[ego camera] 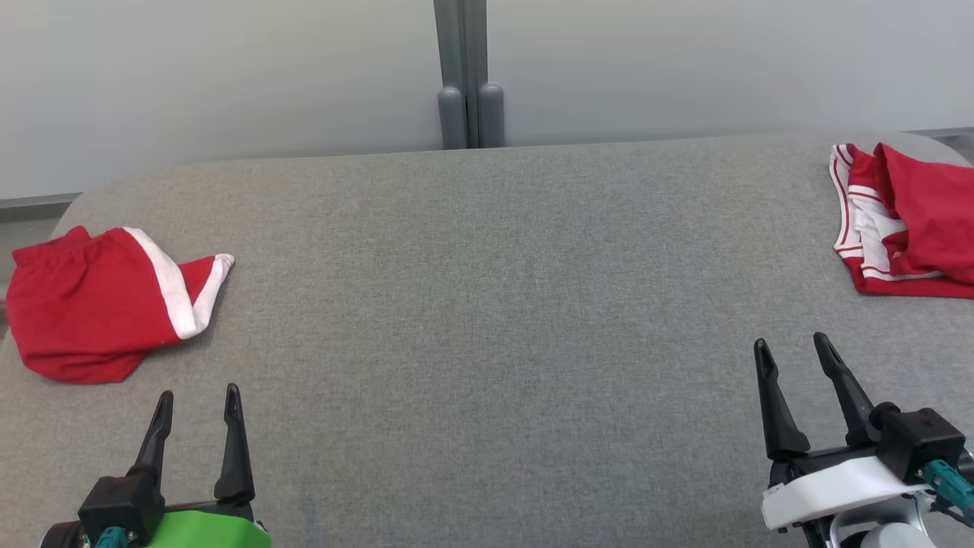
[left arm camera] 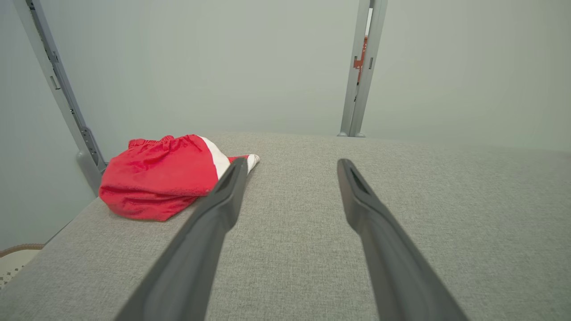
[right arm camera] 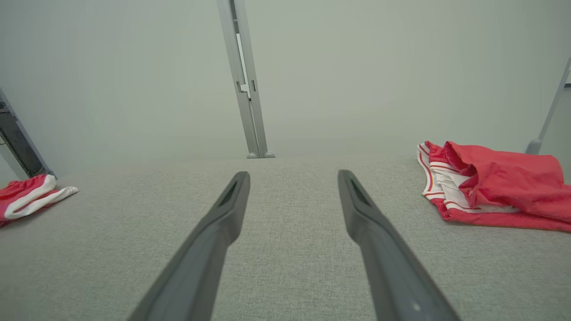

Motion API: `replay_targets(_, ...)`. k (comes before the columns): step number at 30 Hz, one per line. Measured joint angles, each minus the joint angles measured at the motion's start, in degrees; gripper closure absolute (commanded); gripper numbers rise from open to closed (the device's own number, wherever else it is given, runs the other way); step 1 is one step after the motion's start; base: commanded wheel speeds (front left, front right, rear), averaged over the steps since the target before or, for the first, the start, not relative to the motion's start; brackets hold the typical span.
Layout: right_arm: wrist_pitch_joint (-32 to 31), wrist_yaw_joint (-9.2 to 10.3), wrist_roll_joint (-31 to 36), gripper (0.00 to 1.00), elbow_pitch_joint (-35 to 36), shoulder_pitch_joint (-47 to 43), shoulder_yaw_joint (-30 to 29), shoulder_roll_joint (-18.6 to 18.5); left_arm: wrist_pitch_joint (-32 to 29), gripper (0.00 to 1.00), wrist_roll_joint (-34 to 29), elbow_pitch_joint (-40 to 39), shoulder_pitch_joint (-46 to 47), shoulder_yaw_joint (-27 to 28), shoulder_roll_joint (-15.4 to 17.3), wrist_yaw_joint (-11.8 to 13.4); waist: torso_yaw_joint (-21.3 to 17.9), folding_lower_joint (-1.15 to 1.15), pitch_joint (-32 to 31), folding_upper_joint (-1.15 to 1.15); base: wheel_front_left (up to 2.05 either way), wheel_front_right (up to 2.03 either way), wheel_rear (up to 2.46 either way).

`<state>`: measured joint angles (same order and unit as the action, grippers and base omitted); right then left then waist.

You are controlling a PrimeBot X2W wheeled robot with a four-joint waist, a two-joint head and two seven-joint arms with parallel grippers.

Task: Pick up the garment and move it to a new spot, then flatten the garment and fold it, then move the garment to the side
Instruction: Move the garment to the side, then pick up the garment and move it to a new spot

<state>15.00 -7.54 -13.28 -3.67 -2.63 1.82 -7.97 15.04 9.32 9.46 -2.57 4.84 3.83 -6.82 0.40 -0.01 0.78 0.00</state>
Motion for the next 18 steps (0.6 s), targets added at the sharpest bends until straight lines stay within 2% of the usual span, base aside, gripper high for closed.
replay_targets(18, 0.0, 0.0, 0.54, 0.0, 1.08, -1.7, -0.49, 1.69, 0.0, 0.0, -0.74, 1.69, -0.16, -0.12, -0.26, -0.26, 0.03, 0.0, -1.2, 0.0, 0.0, 0.0, 0.0)
